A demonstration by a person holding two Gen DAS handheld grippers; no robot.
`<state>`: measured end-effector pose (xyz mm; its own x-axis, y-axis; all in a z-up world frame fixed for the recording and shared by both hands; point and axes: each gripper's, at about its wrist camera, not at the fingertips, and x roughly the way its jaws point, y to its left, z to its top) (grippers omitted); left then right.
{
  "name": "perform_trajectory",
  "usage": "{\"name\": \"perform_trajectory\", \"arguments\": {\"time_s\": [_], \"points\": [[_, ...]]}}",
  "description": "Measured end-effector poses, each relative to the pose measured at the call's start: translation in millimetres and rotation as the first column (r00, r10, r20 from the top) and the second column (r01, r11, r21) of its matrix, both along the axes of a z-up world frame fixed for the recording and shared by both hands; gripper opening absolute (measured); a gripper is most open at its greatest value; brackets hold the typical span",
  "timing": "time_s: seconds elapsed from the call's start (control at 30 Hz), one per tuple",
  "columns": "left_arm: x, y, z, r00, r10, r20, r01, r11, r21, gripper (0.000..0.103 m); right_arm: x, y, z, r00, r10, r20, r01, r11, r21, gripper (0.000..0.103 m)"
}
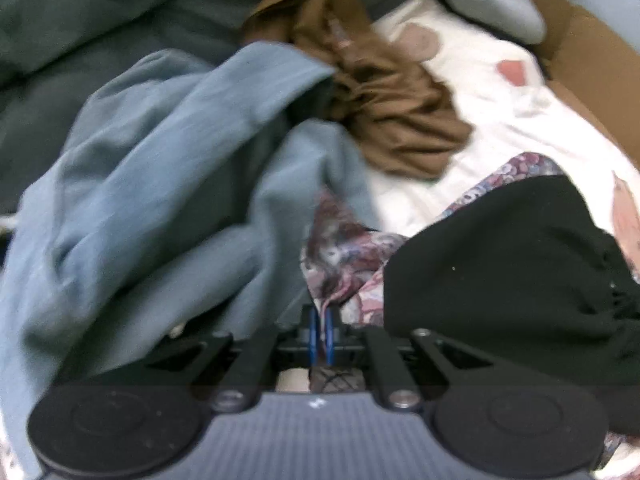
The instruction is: Fold clothes
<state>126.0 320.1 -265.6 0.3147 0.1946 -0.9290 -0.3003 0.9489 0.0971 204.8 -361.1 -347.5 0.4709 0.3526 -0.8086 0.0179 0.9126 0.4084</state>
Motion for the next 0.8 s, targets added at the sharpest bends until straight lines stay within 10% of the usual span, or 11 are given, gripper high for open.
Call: {"name": "perform_trajectory", "arguments": {"time_s": [0.8], "points": [[-86.0, 24.2, 53.5, 0.988, 0.031, -0.152, -0.036, 0.999, -0.029, 0.013, 21.8, 85.5, -10.4, 0.990, 0.140, 0.011, -0.140, 0.978, 0.155, 0.070]]}}
